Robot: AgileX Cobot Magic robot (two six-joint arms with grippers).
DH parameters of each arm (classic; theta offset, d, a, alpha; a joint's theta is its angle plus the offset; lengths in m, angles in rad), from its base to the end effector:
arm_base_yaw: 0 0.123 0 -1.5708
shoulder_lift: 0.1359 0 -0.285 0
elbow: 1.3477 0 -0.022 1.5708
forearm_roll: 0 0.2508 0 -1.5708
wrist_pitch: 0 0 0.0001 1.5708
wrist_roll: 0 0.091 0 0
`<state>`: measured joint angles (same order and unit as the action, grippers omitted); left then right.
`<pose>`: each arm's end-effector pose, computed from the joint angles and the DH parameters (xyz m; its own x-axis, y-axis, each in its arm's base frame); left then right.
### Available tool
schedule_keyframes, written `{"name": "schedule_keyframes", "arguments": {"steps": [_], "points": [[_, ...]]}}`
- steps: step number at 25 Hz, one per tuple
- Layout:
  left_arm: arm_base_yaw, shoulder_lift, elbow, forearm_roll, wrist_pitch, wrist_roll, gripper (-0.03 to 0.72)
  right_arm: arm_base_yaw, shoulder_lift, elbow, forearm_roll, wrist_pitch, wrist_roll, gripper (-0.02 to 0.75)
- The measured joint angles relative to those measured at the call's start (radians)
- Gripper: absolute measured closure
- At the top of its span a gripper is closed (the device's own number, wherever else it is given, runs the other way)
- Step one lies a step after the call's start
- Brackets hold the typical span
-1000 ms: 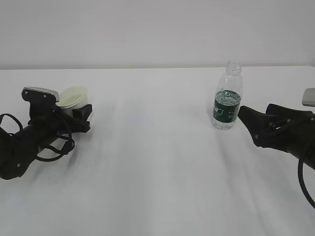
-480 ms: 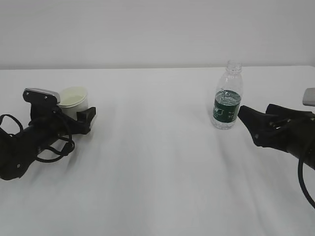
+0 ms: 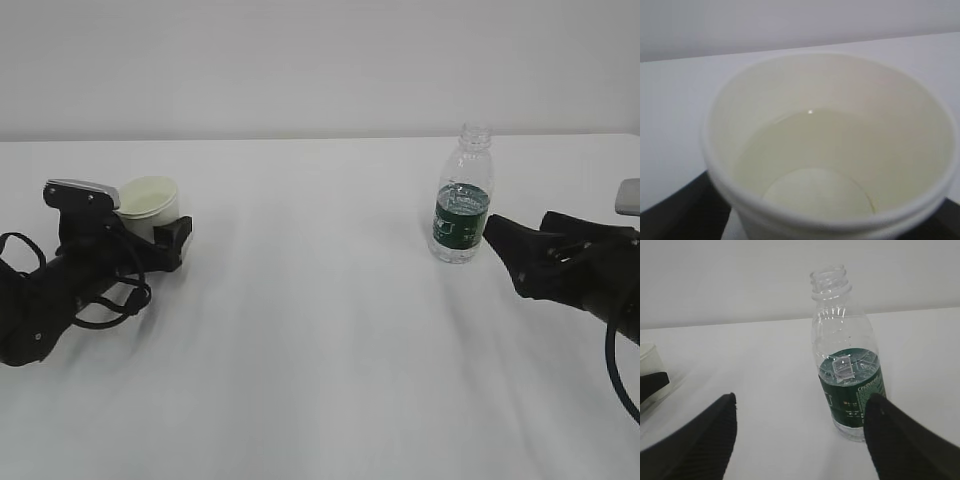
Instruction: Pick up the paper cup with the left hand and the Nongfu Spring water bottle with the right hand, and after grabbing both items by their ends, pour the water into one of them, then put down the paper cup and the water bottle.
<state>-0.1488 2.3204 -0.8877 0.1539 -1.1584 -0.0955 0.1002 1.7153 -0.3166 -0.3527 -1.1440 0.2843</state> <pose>0.3804 -0.0699 0.0466 -0.1976 -0.0038 -0.9803 0.2767 0.9591 -0.0595 0.2451 0.0534 0.1435 -0.2415 0.1023 -0.9650 -0.3733 0.9081 0.1897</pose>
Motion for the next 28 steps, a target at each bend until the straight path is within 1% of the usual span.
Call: {"name": "schedule_keyframes", "arguments": {"steps": [14,19,21,25,28], "points": [[0.0,-0.119,0.175,-0.01,0.002,0.0,0.046,0.0,0.0,0.0,0.004,0.0,0.0,0.146],[0.0,-0.176,0.257,-0.011,0.002,0.0,0.047,0.0,0.0,0.0,0.003,0.0,0.0,0.146],[-0.002,-0.209,0.294,-0.011,0.002,0.0,0.048,0.0,0.0,0.0,-0.02,0.0,0.0,0.146],[-0.002,-0.265,0.376,-0.015,0.002,-0.016,0.053,0.0,0.0,0.0,-0.106,0.0,0.0,0.146],[-0.002,-0.308,0.445,-0.015,0.002,-0.038,0.058,0.0,0.0,0.004,-0.124,0.0,0.038,0.146]]}}
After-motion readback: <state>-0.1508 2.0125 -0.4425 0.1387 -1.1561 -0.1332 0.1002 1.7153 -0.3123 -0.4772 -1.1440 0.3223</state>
